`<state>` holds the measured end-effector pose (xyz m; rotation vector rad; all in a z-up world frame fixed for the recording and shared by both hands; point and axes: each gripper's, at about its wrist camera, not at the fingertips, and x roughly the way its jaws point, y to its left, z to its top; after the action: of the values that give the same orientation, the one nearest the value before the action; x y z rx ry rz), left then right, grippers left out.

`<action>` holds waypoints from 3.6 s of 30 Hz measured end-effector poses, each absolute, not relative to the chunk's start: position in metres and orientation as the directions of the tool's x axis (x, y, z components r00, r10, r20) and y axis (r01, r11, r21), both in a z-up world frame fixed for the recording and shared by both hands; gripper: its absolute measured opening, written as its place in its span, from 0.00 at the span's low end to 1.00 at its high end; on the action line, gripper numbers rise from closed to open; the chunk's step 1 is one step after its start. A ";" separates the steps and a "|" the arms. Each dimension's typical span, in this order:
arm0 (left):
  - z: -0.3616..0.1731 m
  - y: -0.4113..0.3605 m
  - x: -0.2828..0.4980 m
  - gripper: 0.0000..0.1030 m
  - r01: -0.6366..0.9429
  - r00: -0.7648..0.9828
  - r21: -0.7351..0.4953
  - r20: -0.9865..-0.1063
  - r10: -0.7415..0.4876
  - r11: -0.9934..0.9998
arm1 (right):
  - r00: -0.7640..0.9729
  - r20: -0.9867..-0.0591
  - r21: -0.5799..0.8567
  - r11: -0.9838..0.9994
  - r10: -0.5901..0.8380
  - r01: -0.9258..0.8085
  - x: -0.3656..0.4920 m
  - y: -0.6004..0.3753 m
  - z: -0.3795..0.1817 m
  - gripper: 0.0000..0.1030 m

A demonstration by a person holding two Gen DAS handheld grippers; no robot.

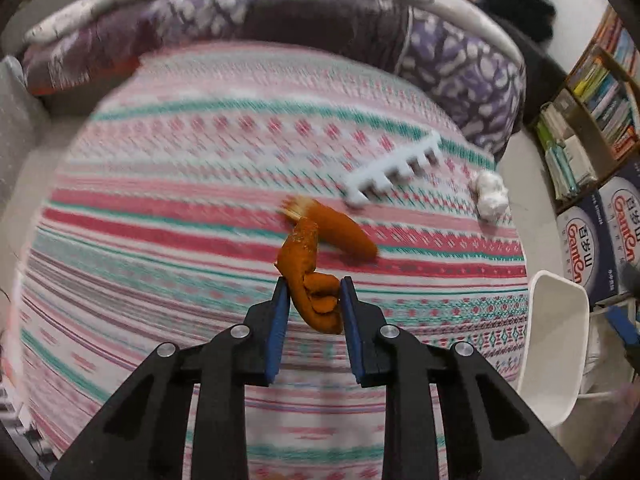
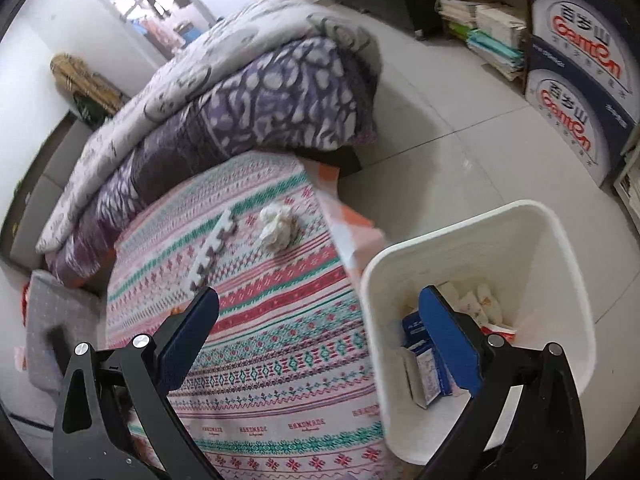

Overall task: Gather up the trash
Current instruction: 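Grasp the orange wrapper with the left tool while the right grasps the white tissue, then carry the wrapper and tissue to the bin and release both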

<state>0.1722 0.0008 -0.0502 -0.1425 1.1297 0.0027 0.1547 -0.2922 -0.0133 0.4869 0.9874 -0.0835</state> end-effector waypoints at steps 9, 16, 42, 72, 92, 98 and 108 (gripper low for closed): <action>-0.017 0.064 0.162 0.25 -0.125 0.509 -0.255 -0.846 -0.159 0.959 | 0.534 -0.845 0.130 0.971 0.002 0.203 0.215 -0.238 -0.057 0.93; 0.004 0.103 0.167 0.25 -0.169 0.533 -0.360 -0.817 -0.222 0.917 | 0.540 -0.842 0.127 0.975 0.010 0.180 0.262 -0.226 -0.087 0.87; 0.023 0.103 0.143 0.25 -0.159 0.599 -0.288 -0.788 -0.139 0.944 | 0.690 -0.720 0.068 0.997 0.066 -0.024 0.151 -0.167 0.019 0.27; 0.023 0.070 0.129 0.25 -0.118 0.628 -0.194 -0.774 -0.078 0.974 | 0.747 -0.661 0.086 0.996 0.079 -0.030 0.092 -0.190 0.020 0.27; 0.016 -0.007 0.129 0.26 -0.002 0.616 -0.150 -0.779 -0.117 0.989 | 0.661 -0.748 0.225 0.917 -0.054 0.329 0.076 -0.322 0.004 0.29; 0.010 -0.037 0.126 0.26 0.049 0.601 -0.138 -0.787 -0.139 0.989 | 0.644 -0.758 0.236 0.874 -0.108 0.424 0.065 -0.352 0.003 0.61; -0.005 -0.103 0.111 0.26 0.204 0.551 -0.122 -0.806 -0.217 0.971 | 0.660 -0.730 0.280 0.804 -0.176 0.525 0.040 -0.396 0.013 0.85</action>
<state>0.1108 -0.1032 -0.0049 -0.0143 0.9552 -0.2490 0.0399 -0.3955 0.0125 0.5030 0.7527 -0.4159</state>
